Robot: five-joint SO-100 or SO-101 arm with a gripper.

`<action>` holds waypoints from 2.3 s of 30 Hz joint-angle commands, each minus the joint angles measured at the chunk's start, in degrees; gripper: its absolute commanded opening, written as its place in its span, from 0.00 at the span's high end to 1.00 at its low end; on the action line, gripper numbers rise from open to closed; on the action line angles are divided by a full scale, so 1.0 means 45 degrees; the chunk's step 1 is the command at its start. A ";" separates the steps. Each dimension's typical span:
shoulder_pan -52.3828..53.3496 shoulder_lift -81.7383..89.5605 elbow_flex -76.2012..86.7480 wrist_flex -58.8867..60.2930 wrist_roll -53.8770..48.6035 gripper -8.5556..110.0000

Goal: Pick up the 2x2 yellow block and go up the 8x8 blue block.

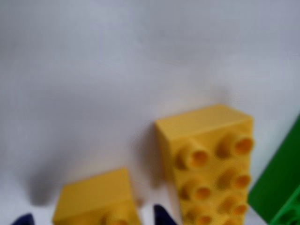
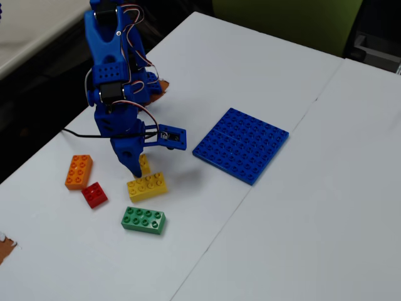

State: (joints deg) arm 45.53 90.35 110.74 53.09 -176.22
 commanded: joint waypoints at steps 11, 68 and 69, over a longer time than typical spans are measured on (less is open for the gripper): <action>-0.0098 0.0664 0.0430 -0.0078 -0.4980 0.83; -0.9121 -0.4570 -1.8281 1.0410 1.7383 0.92; -0.9180 -0.4844 -1.8281 1.0449 1.7305 0.92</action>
State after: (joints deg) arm 5.19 70.49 31.90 99.76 -97.47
